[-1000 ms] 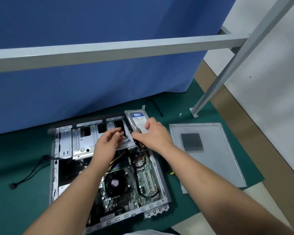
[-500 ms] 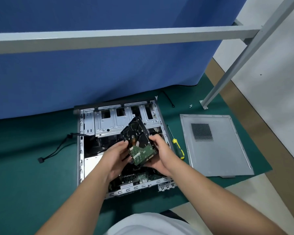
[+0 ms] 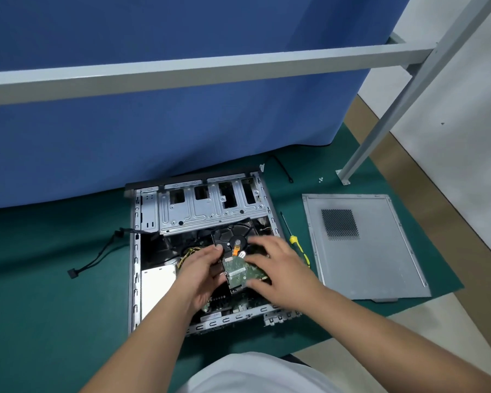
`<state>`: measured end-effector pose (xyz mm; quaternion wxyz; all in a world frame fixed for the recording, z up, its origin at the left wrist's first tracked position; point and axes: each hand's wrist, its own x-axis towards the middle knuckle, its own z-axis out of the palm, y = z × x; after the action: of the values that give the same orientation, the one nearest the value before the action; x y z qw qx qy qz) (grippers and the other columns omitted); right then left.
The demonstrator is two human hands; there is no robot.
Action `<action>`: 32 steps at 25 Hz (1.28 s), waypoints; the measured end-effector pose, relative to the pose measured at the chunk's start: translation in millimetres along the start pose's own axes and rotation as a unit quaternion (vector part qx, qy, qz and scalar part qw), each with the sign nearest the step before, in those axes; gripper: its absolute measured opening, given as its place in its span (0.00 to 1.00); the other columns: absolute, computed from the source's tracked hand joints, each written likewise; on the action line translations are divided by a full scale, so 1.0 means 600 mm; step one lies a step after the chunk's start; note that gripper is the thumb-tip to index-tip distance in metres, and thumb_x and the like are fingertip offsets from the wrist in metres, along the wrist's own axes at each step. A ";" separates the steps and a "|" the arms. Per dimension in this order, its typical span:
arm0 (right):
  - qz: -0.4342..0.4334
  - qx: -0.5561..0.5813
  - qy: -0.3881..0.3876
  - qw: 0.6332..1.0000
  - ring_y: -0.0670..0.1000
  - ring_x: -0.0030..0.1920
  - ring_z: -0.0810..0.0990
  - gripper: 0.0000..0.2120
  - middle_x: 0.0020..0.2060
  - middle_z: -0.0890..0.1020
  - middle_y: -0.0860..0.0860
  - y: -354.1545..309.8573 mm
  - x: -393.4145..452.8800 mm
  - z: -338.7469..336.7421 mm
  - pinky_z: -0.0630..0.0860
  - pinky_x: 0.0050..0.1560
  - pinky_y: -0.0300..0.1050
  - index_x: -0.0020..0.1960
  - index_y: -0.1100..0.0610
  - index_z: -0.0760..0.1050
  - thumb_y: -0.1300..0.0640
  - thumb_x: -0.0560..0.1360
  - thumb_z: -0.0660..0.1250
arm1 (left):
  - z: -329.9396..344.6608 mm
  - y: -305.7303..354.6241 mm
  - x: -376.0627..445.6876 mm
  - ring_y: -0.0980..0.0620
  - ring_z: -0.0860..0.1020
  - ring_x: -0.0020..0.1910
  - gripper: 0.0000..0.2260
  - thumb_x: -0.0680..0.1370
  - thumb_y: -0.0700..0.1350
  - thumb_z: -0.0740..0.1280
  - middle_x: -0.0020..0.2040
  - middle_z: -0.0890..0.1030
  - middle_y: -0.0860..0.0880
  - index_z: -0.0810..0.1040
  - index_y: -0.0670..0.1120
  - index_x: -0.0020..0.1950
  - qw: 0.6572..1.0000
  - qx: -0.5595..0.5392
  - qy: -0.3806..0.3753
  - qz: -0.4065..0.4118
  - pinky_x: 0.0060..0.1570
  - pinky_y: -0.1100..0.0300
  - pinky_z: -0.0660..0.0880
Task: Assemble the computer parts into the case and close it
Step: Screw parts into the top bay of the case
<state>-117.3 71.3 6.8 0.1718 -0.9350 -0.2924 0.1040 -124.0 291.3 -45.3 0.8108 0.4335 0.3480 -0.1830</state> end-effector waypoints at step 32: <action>-0.032 -0.159 0.042 0.986 0.54 0.58 0.75 0.21 0.56 0.77 0.50 0.104 0.164 0.005 0.72 0.59 0.51 0.59 0.54 0.76 0.43 0.73 0.75 | 0.079 0.025 0.097 0.46 0.84 0.48 0.05 0.81 0.37 0.66 0.45 0.85 0.42 0.78 0.37 0.55 0.992 -0.125 0.006 -0.029 0.55 0.53 0.83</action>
<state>-7.3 81.4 -29.2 0.0361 -0.9442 -0.3271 0.0115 -55.6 260.5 -60.2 0.8509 0.3195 0.3854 -0.1591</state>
